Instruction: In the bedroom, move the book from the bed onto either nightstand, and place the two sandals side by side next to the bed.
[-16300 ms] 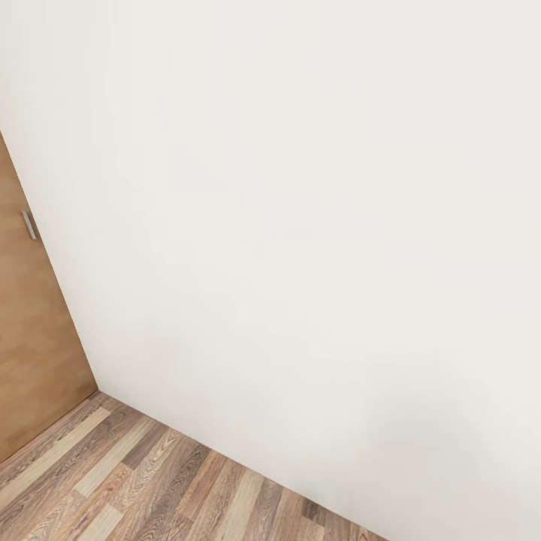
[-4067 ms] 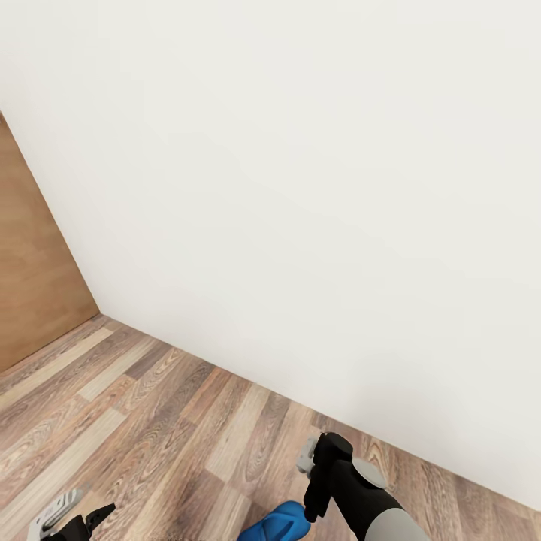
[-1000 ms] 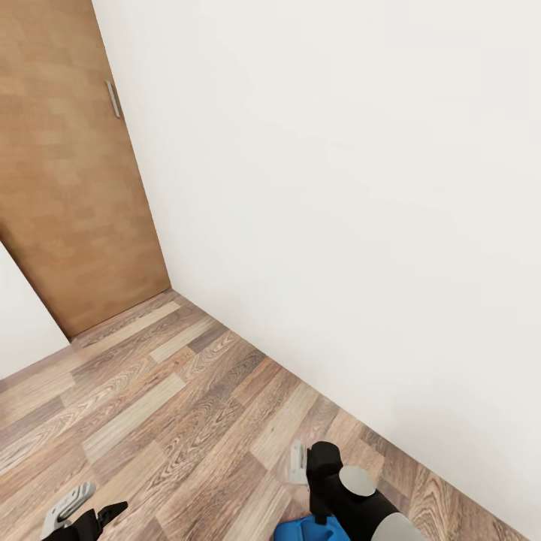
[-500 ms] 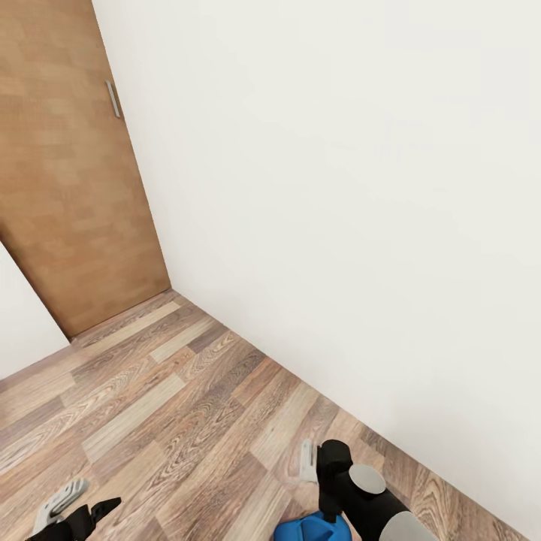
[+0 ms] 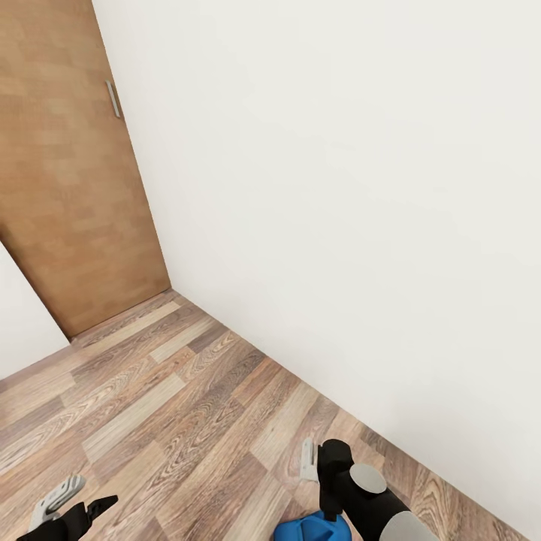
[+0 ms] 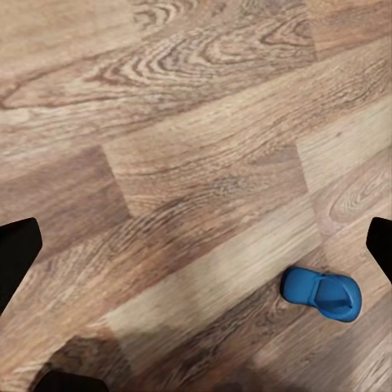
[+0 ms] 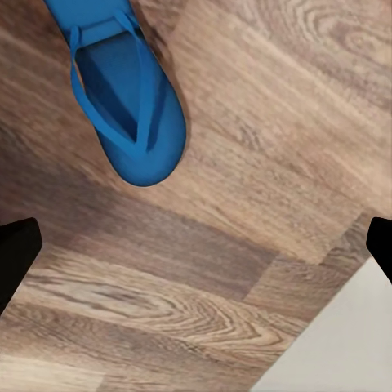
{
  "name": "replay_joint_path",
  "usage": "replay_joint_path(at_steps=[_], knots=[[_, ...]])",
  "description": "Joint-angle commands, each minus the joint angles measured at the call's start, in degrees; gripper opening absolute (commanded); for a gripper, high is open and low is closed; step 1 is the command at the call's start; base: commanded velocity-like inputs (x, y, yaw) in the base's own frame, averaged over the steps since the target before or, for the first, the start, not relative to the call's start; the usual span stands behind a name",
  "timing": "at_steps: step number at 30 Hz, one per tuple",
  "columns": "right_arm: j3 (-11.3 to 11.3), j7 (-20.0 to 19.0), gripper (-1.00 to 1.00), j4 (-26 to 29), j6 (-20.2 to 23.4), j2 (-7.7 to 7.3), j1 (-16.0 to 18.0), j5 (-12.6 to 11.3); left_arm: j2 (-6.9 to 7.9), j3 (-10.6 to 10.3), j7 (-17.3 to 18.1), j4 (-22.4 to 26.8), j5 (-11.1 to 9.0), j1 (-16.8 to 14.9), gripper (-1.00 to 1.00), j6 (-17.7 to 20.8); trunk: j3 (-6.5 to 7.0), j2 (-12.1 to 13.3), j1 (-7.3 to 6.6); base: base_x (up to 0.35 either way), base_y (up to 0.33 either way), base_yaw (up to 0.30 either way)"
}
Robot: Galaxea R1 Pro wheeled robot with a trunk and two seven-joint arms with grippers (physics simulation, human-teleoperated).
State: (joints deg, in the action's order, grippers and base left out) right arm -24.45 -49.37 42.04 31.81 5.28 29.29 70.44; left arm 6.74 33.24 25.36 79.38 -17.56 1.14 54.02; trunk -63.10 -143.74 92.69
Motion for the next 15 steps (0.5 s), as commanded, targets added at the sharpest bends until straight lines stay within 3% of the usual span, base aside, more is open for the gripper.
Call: replay_joint_path(at_steps=[1,15], knots=[[-0.1,-0.4,1.0,0.1,0.2,-0.02,0.0,0.4,0.01,0.1,0.3,0.1,0.1,0.0,1.0,0.3,-0.04,0.0,-0.01,0.0,0.0,0.0],[2.0,-0.2,1.0,0.0,0.0,-0.09,0.0,0.5,-0.14,0.1,0.3,0.2,0.1,0.0,1.0,0.4,-0.04,0.0,-0.01,0.0,0.0,0.0]])
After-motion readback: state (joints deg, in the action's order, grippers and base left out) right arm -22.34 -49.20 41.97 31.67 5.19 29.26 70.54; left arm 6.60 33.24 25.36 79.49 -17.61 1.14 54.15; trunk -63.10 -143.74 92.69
